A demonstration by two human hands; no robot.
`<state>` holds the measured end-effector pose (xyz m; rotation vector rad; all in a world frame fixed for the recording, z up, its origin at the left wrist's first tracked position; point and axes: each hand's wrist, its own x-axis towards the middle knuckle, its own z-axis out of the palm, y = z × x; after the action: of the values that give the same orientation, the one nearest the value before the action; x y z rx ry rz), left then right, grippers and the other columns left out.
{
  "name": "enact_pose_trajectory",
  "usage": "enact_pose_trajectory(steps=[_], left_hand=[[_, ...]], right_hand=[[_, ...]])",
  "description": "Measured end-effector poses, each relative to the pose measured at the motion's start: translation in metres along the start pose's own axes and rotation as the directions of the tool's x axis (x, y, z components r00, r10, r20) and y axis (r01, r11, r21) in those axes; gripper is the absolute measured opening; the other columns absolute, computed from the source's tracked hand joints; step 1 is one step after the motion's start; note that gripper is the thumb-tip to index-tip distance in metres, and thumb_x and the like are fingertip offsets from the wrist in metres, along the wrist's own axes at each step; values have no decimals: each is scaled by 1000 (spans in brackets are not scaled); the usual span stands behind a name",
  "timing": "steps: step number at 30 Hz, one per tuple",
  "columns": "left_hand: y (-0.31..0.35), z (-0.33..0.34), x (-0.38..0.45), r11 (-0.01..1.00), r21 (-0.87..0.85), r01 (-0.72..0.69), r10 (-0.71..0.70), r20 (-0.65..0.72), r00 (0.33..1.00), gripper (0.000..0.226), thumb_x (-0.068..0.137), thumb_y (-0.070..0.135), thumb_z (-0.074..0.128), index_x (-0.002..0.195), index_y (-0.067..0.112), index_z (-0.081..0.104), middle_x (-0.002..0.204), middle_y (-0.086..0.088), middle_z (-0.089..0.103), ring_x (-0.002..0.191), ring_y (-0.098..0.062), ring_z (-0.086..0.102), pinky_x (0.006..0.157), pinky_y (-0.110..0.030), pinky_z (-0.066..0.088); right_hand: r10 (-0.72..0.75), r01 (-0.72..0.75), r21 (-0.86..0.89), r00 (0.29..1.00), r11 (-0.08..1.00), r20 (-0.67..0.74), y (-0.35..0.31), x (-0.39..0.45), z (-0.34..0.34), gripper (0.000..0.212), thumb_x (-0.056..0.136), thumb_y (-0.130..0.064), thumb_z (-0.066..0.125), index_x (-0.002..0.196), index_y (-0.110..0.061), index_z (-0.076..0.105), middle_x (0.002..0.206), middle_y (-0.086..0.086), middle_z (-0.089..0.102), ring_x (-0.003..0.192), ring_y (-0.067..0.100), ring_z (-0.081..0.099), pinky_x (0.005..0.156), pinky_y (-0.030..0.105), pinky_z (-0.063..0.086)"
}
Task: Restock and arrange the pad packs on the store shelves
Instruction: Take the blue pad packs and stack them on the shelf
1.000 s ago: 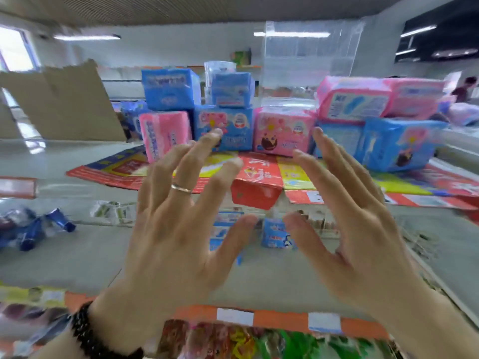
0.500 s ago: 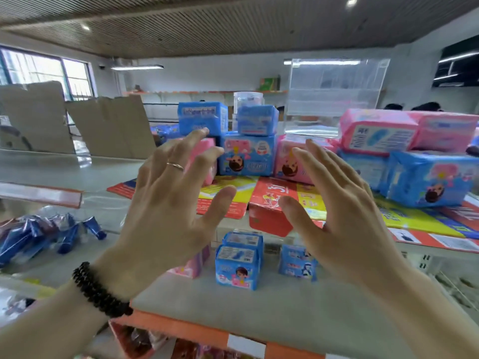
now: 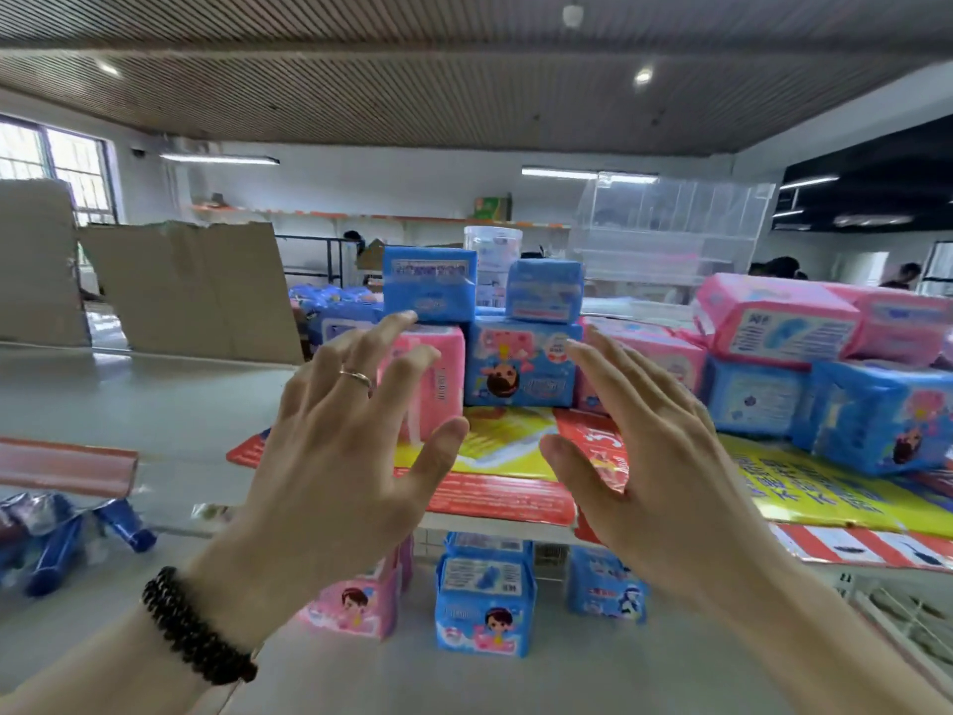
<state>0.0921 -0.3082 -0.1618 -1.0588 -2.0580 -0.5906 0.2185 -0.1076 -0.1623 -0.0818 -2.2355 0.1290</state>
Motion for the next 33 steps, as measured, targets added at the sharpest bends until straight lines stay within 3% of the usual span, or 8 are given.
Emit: enact_pose_trajectory(steps=[6, 10, 16, 25, 28, 33], left_hand=[[-48, -4, 18, 1000, -22, 0, -1, -33, 999, 60, 93, 64, 34, 137, 25, 48, 159, 4, 32, 144, -22, 28, 111, -51, 34], [-76, -3, 25, 999, -41, -1, -1, -56, 998, 63, 93, 64, 33, 136, 22, 49, 157, 2, 35, 142, -25, 32, 106, -51, 38], [-108, 0, 22, 997, -74, -14, 9, -59, 998, 57, 93, 61, 38, 134, 22, 50, 157, 2, 36, 140, -24, 34, 106, -49, 40], [-124, 2, 13, 994, -106, -2, -3, -45, 999, 59, 92, 62, 35, 135, 25, 51, 157, 4, 35, 141, -20, 33, 110, -45, 37], [-125, 2, 10, 993, -120, 9, -12, -31, 999, 59, 92, 62, 34, 135, 25, 50, 157, 5, 34, 142, -20, 32, 111, -44, 37], [-126, -1, 4, 990, -138, 18, -21, -20, 1000, 59, 91, 60, 37, 136, 25, 48, 156, 5, 34, 142, -20, 32, 110, -43, 37]], right_hand=[[6, -6, -11, 1000, 1000, 24, -35, 51, 24, 73, 91, -57, 46, 155, -28, 28, 163, -6, 25, 150, 15, 23, 121, 46, 27], [49, -47, -34, 998, 998, 42, -60, 96, 43, 77, 88, -63, 40, 155, -29, 24, 164, -6, 24, 149, 18, 25, 118, 50, 29], [103, -93, -158, 993, 983, 52, -74, 161, 71, 72, 93, -55, 53, 153, -26, 25, 164, -2, 22, 144, 29, 32, 109, 53, 38], [260, -206, -266, 947, 942, 189, -54, 217, 110, 90, 82, -77, 52, 153, -29, 23, 159, 6, 27, 141, 37, 33, 104, 55, 43], [316, -256, -292, 931, 922, 182, -56, 219, 122, 86, 79, -81, 51, 146, -28, 35, 145, 7, 41, 131, 38, 44, 94, 52, 48], [352, -333, -202, 934, 921, 61, -66, 218, 127, 67, 80, -62, 59, 132, -22, 48, 125, 5, 48, 101, 26, 49, 77, 38, 40]])
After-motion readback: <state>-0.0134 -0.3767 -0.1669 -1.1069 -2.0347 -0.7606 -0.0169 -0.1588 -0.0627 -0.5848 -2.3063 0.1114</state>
